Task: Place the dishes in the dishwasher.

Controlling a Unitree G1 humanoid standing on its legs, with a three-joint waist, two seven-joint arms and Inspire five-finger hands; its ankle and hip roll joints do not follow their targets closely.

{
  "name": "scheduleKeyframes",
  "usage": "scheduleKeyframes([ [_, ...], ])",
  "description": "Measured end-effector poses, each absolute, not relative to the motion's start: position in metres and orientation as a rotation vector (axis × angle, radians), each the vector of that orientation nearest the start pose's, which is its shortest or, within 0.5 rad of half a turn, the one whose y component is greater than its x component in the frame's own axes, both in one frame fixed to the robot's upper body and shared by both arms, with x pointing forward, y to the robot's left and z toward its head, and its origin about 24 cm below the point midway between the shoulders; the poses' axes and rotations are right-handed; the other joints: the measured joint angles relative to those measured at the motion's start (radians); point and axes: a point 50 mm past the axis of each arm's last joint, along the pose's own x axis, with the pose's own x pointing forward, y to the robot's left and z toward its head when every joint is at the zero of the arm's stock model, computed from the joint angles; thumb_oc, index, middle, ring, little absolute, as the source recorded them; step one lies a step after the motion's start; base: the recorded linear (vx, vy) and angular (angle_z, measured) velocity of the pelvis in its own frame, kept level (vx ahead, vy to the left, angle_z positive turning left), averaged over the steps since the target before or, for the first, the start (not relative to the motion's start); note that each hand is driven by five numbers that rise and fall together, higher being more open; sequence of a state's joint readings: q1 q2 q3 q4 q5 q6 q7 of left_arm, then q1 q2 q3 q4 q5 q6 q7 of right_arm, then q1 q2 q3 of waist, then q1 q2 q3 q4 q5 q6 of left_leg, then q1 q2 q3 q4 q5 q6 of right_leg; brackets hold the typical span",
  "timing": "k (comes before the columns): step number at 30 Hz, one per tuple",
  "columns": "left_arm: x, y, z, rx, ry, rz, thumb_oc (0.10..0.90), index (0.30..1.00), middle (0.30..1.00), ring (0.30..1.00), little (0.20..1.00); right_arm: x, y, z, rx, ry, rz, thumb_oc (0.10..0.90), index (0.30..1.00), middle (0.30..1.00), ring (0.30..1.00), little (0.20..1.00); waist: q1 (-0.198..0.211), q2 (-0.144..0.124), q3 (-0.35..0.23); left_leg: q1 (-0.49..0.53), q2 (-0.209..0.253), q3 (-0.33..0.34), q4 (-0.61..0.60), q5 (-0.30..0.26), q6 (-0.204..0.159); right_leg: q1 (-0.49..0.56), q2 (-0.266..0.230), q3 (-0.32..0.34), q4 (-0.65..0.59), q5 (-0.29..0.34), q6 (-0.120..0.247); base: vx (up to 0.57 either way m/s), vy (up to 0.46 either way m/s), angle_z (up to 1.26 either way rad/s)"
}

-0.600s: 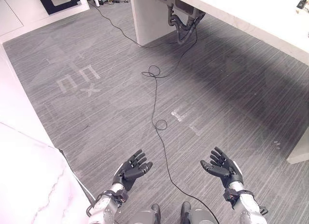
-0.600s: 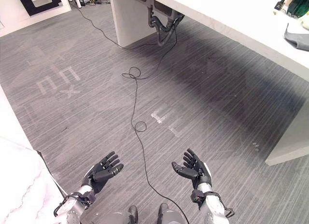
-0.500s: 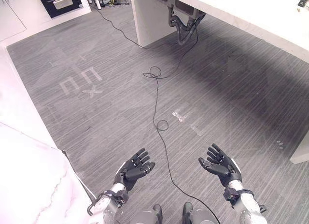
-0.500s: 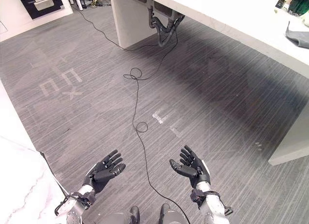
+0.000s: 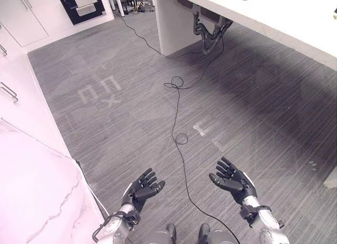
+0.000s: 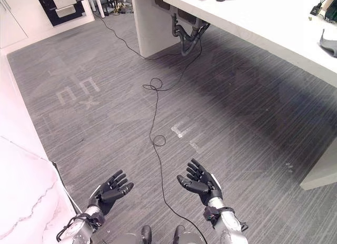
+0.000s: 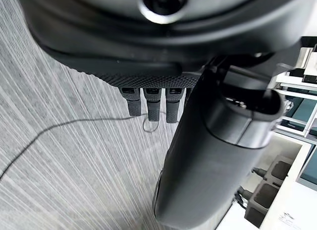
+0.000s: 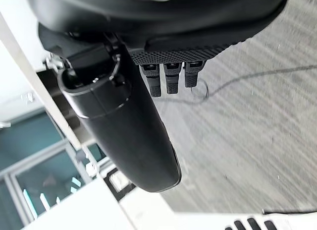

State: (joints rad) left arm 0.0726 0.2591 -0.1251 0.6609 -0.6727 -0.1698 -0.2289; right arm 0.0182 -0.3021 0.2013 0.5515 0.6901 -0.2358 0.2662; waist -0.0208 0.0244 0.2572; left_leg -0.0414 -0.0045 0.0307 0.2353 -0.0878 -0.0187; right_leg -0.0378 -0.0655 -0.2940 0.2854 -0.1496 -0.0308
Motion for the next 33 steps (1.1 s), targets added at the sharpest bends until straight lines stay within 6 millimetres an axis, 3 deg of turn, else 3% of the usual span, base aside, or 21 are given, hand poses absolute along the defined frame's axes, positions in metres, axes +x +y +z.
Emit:
scheduleKeyframes([
  [1,0.191,0.212,-0.084,-0.365,0.464,0.016,0.800,0.900,0.900,0.900,0.900,0.214,-0.198,-0.056,0.352,0.317,0.126,0.800,0.900,0.900,0.900,0.900,-0.011,-0.031,0.001,-0.093,-0.016,0.013,0.137,0.017,-0.021,-0.031,-0.013,0.060,0.019,-0.022,-0.021,0.21,0.023,0.50],
  [2,0.193,0.210,-0.083,-0.362,0.454,0.012,0.800,0.900,0.900,0.900,0.900,0.212,-0.202,-0.059,0.344,0.329,0.114,0.800,0.900,0.900,0.900,0.900,-0.001,-0.039,0.007,-0.170,-0.015,0.033,0.254,0.038,-0.027,-0.029,-0.019,0.056,0.027,-0.029,-0.039,0.26,0.053,0.42],
  [4,0.189,0.209,-0.084,-0.332,0.452,-0.012,0.800,0.900,0.900,0.900,0.900,0.210,-0.207,-0.060,0.333,0.339,0.097,0.800,0.900,0.900,0.900,0.900,0.008,-0.031,0.012,-0.245,-0.011,0.051,0.316,0.035,-0.030,-0.025,-0.010,0.061,0.039,-0.050,-0.044,0.33,0.133,0.10],
  [7,0.184,0.208,-0.085,-0.300,0.452,-0.031,0.800,0.900,0.900,0.900,0.900,0.209,-0.216,-0.060,0.330,0.335,0.058,0.800,0.900,0.900,0.900,0.900,0.008,0.023,0.039,-0.256,0.011,0.101,0.043,0.051,-0.035,0.023,0.028,0.054,0.036,-0.068,-0.035,0.52,0.217,-0.01],
  [8,0.186,0.207,-0.083,-0.294,0.430,-0.038,0.800,0.900,0.900,0.900,0.900,0.210,-0.220,-0.059,0.323,0.328,0.043,0.800,0.900,0.900,0.900,0.900,0.005,0.074,0.059,-0.342,0.073,0.107,0.027,0.073,-0.046,0.042,0.087,0.050,0.037,-0.084,-0.031,0.61,0.246,-0.13],
  [9,0.187,0.208,-0.083,-0.292,0.425,-0.035,0.800,0.900,0.900,0.900,0.900,0.208,-0.221,-0.059,0.321,0.335,0.039,0.800,0.900,0.900,0.900,0.900,0.000,0.085,0.070,-0.356,0.095,0.126,0.033,0.071,-0.044,0.058,0.095,0.036,0.039,-0.091,-0.030,0.42,0.189,-0.09],
  [11,0.187,0.210,-0.082,-0.284,0.424,-0.033,0.800,0.900,0.900,0.900,0.900,0.198,-0.222,-0.066,0.322,0.373,0.027,0.800,0.900,0.900,0.900,0.900,-0.001,0.070,0.074,-0.361,0.114,0.194,0.035,0.072,-0.016,0.100,0.085,0.018,0.043,-0.115,-0.047,0.33,0.179,-0.02],
  [14,0.193,0.210,-0.076,-0.235,0.399,-0.056,0.800,0.900,0.900,0.900,0.900,0.195,-0.226,-0.067,0.311,0.383,0.017,0.800,0.900,0.900,0.900,0.900,-0.003,0.045,0.067,-0.332,0.077,0.162,0.059,0.071,0.008,0.150,0.072,0.050,0.024,-0.151,-0.003,0.44,0.226,-0.11],
  [16,0.195,0.210,-0.074,-0.178,0.396,-0.084,0.800,0.900,0.900,0.900,0.900,0.193,-0.225,-0.069,0.332,0.383,-0.002,0.800,0.900,0.900,0.900,0.900,0.003,-0.002,0.053,-0.262,0.030,0.157,0.035,0.136,0.112,0.209,0.046,0.079,0.003,-0.178,0.040,0.44,0.336,-0.17],
  [17,0.200,0.210,-0.071,-0.150,0.387,-0.100,0.800,0.900,0.900,0.900,0.900,0.194,-0.222,-0.066,0.341,0.366,0.003,0.800,0.900,0.900,0.900,0.900,-0.007,-0.025,0.045,-0.252,0.005,0.169,0.081,0.130,0.155,0.232,0.031,0.113,0.015,-0.171,0.061,0.45,0.402,-0.07],
  [18,0.200,0.210,-0.071,-0.150,0.387,-0.100,0.800,0.900,0.900,0.900,0.900,0.194,-0.222,-0.066,0.341,0.366,0.003,0.800,0.900,0.900,0.900,0.900,-0.007,-0.025,0.045,-0.252,0.005,0.169,0.081,0.130,0.155,0.232,0.031,0.113,0.015,-0.171,0.061,0.25,0.252,0.28],
  [20,0.216,0.210,-0.054,-0.054,0.329,-0.155,0.800,0.900,0.900,0.900,0.900,0.200,-0.210,-0.060,0.378,0.323,0.007,0.800,0.900,0.900,0.900,0.900,-0.018,-0.029,0.039,-0.209,-0.003,0.157,0.134,0.070,0.163,0.082,0.004,0.202,0.434,-0.068,0.183,0.19,0.186,0.41],
  [22,0.229,0.216,-0.035,0.009,0.244,-0.179,0.800,0.900,0.900,0.900,0.900,0.206,-0.196,-0.054,0.421,0.282,0.024,0.800,0.900,0.900,0.900,0.900,-0.005,-0.046,0.027,-0.175,-0.032,0.157,0.151,-0.002,0.185,-0.028,-0.012,0.244,0.595,0.023,0.229,0.23,0.179,0.14],
  [23,0.231,0.216,-0.031,0.023,0.228,-0.167,0.800,0.900,0.900,0.900,0.900,0.212,-0.190,-0.051,0.422,0.269,0.046,0.800,0.900,0.900,0.900,0.900,0.004,-0.047,0.028,-0.166,-0.034,0.171,0.165,-0.028,0.183,-0.093,-0.031,0.246,0.719,0.090,0.224,0.24,0.018,-0.09],
  [24,0.234,0.218,-0.029,0.033,0.225,-0.154,0.800,0.900,0.900,0.900,0.900,0.218,-0.187,-0.047,0.418,0.255,0.067,0.800,0.900,0.900,0.900,0.900,0.000,-0.032,0.027,-0.153,-0.039,0.170,0.159,-0.033,0.182,-0.155,-0.046,0.237,0.801,0.075,0.201,0.38,-0.023,-0.11],
  [25,0.236,0.216,-0.027,0.034,0.218,-0.155,0.800,0.900,0.900,0.900,0.900,0.224,-0.186,-0.043,0.407,0.241,0.087,0.800,0.900,0.900,0.900,0.900,-0.009,0.014,0.030,-0.100,-0.039,0.141,0.099,-0.045,0.188,-0.236,-0.003,0.224,0.751,-0.002,0.174,0.48,-0.095,0.11],
  [27,0.237,0.216,-0.027,0.031,0.216,-0.153,0.800,0.900,0.900,0.900,0.900,0.223,-0.187,-0.044,0.403,0.244,0.088,0.800,0.900,0.900,0.900,0.900,-0.034,0.039,0.041,-0.040,-0.038,0.102,0.040,-0.022,0.195,-0.257,0.033,0.189,0.565,-0.085,0.109,0.34,-0.127,0.44],
  [28,0.236,0.216,-0.028,0.030,0.217,-0.154,0.800,0.900,0.900,0.900,0.900,0.213,-0.191,-0.050,0.400,0.272,0.074,0.800,0.900,0.900,0.900,0.900,-0.062,0.027,0.042,0.017,-0.049,0.075,-0.001,-0.038,0.162,-0.275,0.029,0.138,0.337,-0.085,0.089,0.42,-0.211,0.62],
  [29,0.234,0.216,-0.029,0.031,0.222,-0.154,0.800,0.900,0.900,0.900,0.900,0.206,-0.194,-0.054,0.398,0.289,0.062,0.800,0.900,0.900,0.900,0.900,-0.063,0.016,0.038,0.032,-0.059,0.076,-0.006,-0.043,0.164,-0.283,0.027,0.119,0.187,-0.059,0.072,0.38,-0.198,0.49],
  [32,0.228,0.213,-0.039,0.010,0.252,-0.151,0.800,0.900,0.900,0.900,0.900,0.190,-0.210,-0.060,0.392,0.315,0.030,0.800,0.900,0.900,0.900,0.900,-0.088,-0.009,0.028,0.053,-0.091,0.056,0.037,-0.130,0.146,-0.376,-0.030,0.106,-0.047,0.058,0.097,0.45,-0.265,0.24],
  [33,0.222,0.215,-0.043,0.014,0.272,-0.149,0.800,0.900,0.900,0.900,0.900,0.188,-0.212,-0.063,0.387,0.334,0.025,0.800,0.900,0.900,0.900,0.900,-0.086,-0.023,0.036,0.084,-0.101,0.065,0.044,-0.150,0.131,-0.410,-0.046,0.126,-0.013,0.072,0.081,0.38,-0.214,-0.03],
])
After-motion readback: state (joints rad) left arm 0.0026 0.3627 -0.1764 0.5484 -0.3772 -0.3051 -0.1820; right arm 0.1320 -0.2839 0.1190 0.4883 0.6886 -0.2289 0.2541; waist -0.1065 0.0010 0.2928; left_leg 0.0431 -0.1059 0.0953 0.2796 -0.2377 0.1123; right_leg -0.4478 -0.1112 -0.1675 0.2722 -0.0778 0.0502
